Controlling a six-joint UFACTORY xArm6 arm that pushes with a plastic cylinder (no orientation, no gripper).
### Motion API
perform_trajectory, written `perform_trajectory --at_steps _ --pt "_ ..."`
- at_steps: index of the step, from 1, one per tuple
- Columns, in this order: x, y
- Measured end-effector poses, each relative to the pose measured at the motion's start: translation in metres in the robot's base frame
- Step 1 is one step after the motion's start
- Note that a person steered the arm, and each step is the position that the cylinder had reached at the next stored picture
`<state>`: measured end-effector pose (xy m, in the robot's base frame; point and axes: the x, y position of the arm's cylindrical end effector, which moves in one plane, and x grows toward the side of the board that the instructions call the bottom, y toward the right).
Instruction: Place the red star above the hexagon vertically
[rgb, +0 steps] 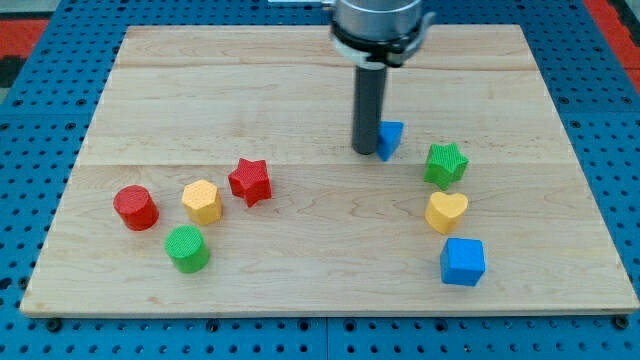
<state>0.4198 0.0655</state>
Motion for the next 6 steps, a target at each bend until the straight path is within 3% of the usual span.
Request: perform_trajectory --at_steps 1,3,4,5,6 --pt "0.001 0.035" --pt "-0.042 0.035" --pt "-0.047 -0.016" --pt "-0.038 -0.071" --pt "0.051 -0.037"
